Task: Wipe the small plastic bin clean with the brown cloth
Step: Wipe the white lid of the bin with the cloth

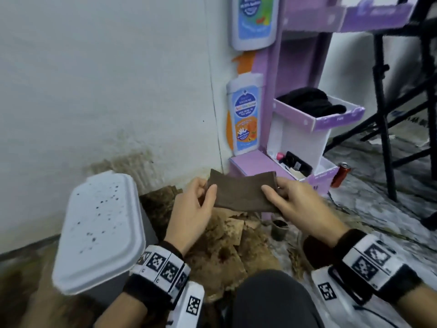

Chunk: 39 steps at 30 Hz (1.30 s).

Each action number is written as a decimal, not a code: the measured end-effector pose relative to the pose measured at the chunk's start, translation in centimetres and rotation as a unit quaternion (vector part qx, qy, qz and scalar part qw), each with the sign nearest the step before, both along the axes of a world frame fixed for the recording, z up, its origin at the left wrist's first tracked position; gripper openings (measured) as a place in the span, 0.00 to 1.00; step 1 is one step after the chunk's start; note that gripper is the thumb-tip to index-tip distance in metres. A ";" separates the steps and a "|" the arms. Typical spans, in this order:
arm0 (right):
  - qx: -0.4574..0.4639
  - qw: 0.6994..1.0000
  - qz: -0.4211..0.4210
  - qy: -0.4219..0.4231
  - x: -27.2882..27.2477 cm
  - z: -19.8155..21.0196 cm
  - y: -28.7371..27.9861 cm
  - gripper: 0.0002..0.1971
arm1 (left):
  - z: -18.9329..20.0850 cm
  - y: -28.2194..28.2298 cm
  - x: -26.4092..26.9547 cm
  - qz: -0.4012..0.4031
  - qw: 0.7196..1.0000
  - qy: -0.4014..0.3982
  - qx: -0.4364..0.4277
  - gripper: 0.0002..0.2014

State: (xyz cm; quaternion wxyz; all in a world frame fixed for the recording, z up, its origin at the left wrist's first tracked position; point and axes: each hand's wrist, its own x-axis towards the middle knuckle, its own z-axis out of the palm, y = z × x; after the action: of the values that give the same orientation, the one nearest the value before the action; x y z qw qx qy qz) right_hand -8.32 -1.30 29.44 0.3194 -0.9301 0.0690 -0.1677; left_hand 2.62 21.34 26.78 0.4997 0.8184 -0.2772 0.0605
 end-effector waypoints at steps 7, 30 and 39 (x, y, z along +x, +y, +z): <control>-0.105 0.984 0.136 0.040 5.2 4.1 8.8 0.21 | 2.3 11.6 -0.4 0.082 0.996 0.015 -0.019 0.13; -0.027 0.977 0.205 0.041 11.1 -3.7 24.4 0.17 | -2.4 26.9 0.3 0.231 0.971 -0.003 0.063 0.09; -0.209 0.964 0.113 0.118 10.7 -5.2 25.5 0.24 | -3.9 27.4 0.9 0.329 0.923 -0.028 0.201 0.11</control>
State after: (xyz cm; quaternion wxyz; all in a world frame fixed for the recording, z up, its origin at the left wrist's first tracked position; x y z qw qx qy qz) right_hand 2.39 24.21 24.24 0.1241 -0.9912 -0.0357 -0.0299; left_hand 3.51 48.77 22.89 0.2693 0.9446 -0.0129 0.1870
